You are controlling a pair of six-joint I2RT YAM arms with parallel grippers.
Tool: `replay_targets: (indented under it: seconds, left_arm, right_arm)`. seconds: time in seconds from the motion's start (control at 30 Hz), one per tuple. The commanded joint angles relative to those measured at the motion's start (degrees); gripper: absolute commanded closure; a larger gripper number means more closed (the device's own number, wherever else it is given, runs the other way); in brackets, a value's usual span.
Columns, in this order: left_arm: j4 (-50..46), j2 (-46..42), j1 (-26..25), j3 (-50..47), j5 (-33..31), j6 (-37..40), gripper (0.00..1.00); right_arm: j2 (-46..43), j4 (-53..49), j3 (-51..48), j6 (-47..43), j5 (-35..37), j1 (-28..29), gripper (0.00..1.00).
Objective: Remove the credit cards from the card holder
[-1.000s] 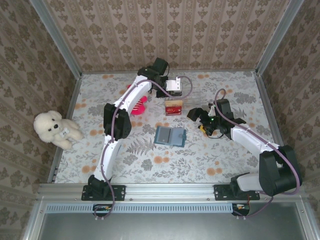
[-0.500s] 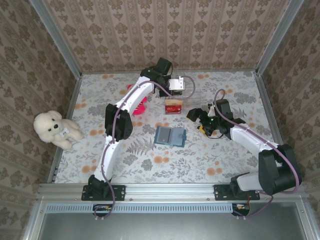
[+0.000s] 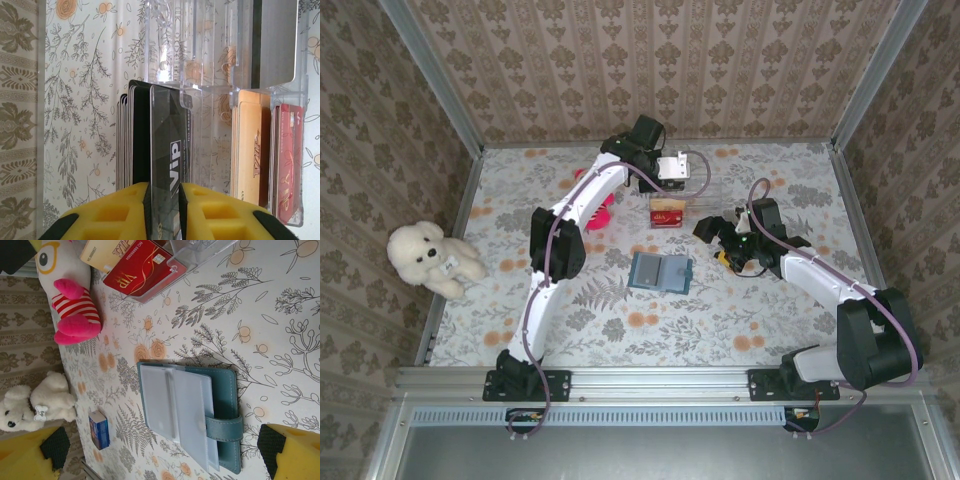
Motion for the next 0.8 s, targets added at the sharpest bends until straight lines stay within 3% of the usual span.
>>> replay_targets:
  seconds: [0.0, 0.13, 0.33, 0.47, 0.57, 0.67, 0.77]
  left_arm:
    - [-0.99, -3.16, 1.0, -0.03, 3.45, -2.65, 0.76]
    - [0.15, -7.39, 2.12, -2.33, 6.79, -7.57, 0.71]
    - [7.69, -20.68, 3.64, -16.96, 7.41, -18.87, 0.54]
    - [17.28, -31.72, 4.69, -31.91, 4.42, -28.41, 0.41]
    - [24.47, -39.55, 5.37, -42.83, -1.12, -37.11, 0.26]
    - [26.01, -44.57, 7.0, -49.84, -6.55, -47.27, 0.17]
    - [26.8, -47.95, 10.08, -56.31, -5.51, -56.13, 0.03]
  right_arm:
    - [0.1, 0.6, -0.45, 0.58, -0.9, -0.44, 0.0]
    - [-1.0, -1.5, 0.15, -0.93, 0.69, -0.22, 0.0]
    - [-3.52, -7.52, 2.05, -4.45, 6.41, 2.72, 0.0]
    - [-3.94, -11.47, 4.24, -7.05, 12.2, 7.62, 0.0]
    - [-3.11, -14.01, 6.44, -8.6, 18.02, 12.7, 0.0]
    - [-0.69, -16.28, 9.64, -9.26, 22.92, 17.92, 0.0]
    - [4.64, -18.85, 13.95, -9.86, 27.44, 22.81, 0.01]
